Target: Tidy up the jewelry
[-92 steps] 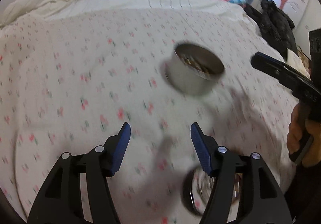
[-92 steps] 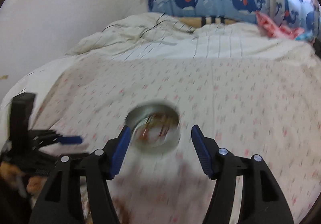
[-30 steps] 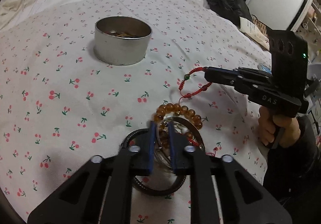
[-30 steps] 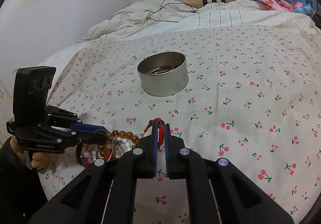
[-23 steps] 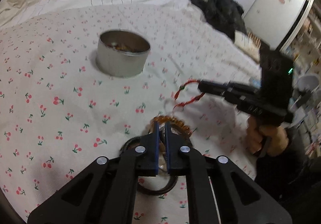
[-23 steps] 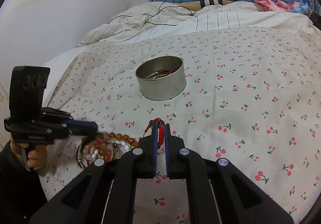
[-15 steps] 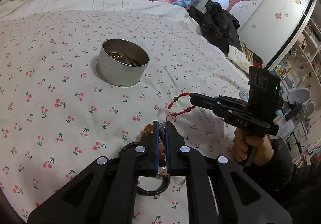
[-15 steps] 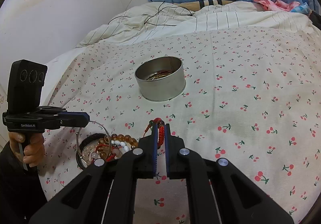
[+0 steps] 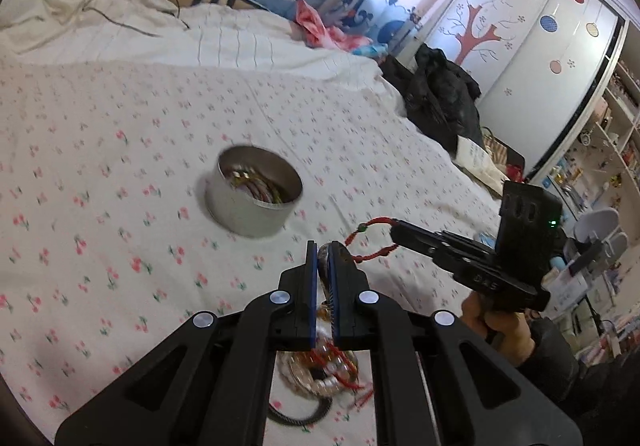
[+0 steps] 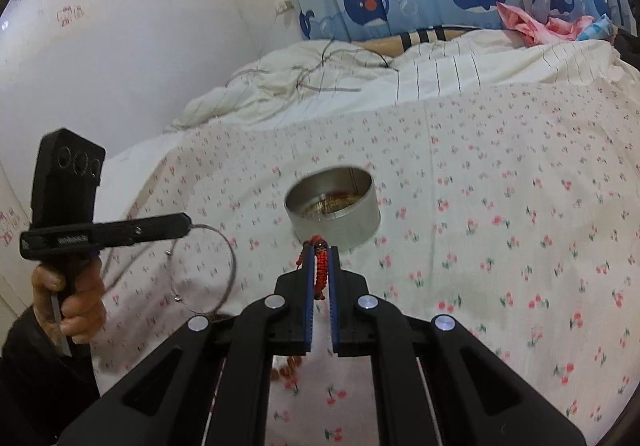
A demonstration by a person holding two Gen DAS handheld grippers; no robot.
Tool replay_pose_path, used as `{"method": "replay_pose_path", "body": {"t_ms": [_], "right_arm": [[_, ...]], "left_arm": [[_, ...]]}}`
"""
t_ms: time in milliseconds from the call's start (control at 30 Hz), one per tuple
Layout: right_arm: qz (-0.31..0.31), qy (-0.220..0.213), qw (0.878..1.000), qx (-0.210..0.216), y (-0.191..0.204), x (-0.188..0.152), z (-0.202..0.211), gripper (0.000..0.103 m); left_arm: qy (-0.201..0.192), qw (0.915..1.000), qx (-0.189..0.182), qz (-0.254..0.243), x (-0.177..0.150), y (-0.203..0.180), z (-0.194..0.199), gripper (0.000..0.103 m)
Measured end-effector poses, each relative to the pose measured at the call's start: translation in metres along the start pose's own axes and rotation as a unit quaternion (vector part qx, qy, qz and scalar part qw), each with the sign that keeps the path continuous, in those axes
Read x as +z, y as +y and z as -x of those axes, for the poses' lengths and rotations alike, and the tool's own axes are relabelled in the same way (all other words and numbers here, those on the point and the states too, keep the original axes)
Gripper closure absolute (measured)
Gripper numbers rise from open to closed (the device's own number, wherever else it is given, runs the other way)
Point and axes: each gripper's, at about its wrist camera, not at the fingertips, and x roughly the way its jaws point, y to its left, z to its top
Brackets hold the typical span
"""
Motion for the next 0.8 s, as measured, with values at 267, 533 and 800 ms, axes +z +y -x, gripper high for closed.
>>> {"method": "replay_pose_path", "body": {"t_ms": [267, 533, 800], "right_arm": [[-0.013, -0.013, 1.0, 0.01, -0.009, 0.032, -0.013, 0.096], [-0.013, -0.025, 1.0, 0.006, -0.019, 0.069, -0.029, 0.096], [-0.011, -0.006, 1.0, 0.009, -0.021, 0.076, -0.057, 0.096]], "left_arm": [[-0.027, 0.9994, 0.019, -0.013, 0.047, 0.001, -0.022, 0.098], [-0.027, 0.9992, 0.026, 0.008, 0.076, 0.02, -0.069, 0.098], [-0.009, 0.9987, 0.043, 0.025, 0.073, 0.038, -0.097, 0.098]]}}
